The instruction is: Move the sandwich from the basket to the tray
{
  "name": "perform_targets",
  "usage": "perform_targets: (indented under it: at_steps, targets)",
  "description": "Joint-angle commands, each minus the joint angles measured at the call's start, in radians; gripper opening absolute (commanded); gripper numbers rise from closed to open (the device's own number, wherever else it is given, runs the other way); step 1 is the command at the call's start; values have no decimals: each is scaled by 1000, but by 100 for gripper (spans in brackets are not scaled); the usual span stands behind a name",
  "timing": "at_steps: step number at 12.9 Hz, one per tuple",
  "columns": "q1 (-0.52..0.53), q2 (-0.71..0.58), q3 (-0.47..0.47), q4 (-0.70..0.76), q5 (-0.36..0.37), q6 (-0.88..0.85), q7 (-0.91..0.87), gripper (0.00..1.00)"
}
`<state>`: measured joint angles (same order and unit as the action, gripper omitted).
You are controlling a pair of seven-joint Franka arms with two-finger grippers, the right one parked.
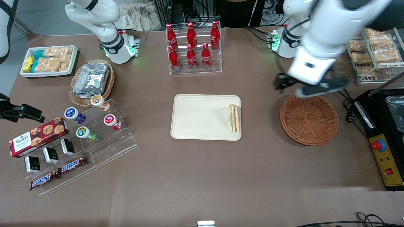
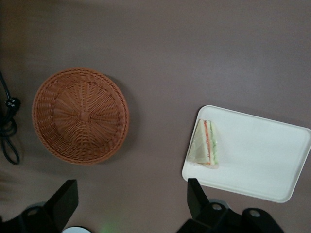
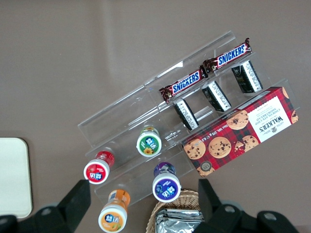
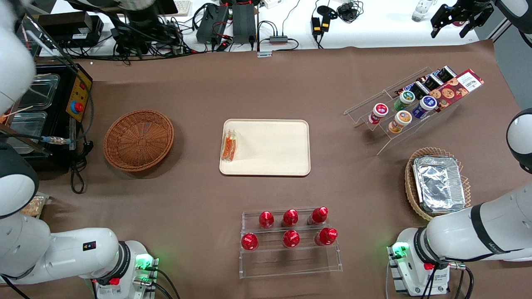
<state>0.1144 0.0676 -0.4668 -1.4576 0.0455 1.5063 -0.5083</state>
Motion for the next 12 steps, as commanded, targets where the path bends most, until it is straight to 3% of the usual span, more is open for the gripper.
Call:
perform_targets:
  at_steps: [1, 5, 8, 12]
  targets:
    - [-137, -84, 286, -12, -65, -66, 245, 100]
    - [-243, -149, 511, -90, -61, -57, 395, 100]
    - [-237, -238, 527, -257, -59, 51, 409, 100]
    - [-236, -221, 559, -228, -49, 28, 495, 100]
